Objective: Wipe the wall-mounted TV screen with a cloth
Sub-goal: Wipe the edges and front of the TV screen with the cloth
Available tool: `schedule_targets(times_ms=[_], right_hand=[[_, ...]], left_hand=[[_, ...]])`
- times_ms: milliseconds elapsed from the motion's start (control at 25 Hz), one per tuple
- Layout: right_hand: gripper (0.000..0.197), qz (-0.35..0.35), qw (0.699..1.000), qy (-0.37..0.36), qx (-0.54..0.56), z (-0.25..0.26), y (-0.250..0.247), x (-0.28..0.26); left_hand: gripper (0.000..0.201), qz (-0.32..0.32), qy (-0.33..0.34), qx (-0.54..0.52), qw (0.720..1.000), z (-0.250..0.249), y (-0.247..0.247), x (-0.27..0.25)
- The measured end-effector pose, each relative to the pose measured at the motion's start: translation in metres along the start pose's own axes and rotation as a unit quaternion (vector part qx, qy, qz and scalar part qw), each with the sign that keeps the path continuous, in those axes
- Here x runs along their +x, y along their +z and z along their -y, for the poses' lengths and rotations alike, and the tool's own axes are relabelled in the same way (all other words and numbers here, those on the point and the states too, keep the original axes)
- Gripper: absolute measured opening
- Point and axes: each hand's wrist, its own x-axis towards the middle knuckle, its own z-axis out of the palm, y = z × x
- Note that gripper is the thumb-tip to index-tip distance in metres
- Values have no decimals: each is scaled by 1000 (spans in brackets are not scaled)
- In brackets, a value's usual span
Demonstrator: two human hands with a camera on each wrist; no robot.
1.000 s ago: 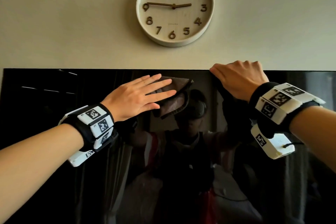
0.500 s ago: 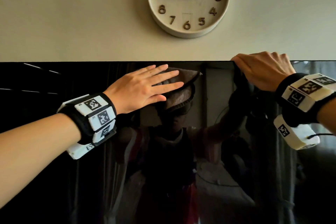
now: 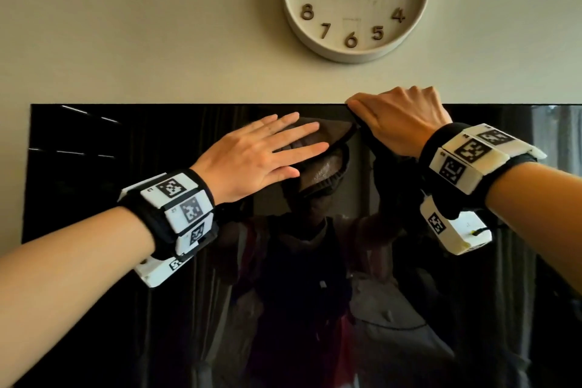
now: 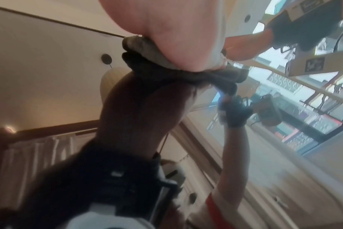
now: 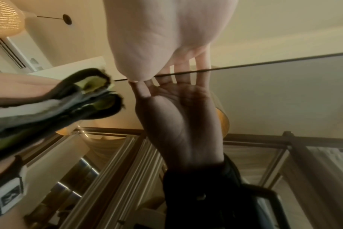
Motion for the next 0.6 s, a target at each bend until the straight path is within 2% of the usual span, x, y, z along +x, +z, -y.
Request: schedule_targets(times_ms=[120,280,360,480,600], right_hand=[[51,4,1000,14,11,1,-3,-2],[55,17,999,19,21,2,-4,-3],[55,25,999,26,17,4,-6,-2],[55,28,999,35,24,17,-15,-2],[52,7,999,8,37,61,-24,13]], left_hand=[[50,14,12,0,1000,-2,1,9],[49,31,-20,-1,999,46,-14,-54],[49,33,-44,-3,998,53,-17,-74],[48,16,-63,-2,998,36,-10,-59],[48,15,-19,4,1000,34,-7,-57]])
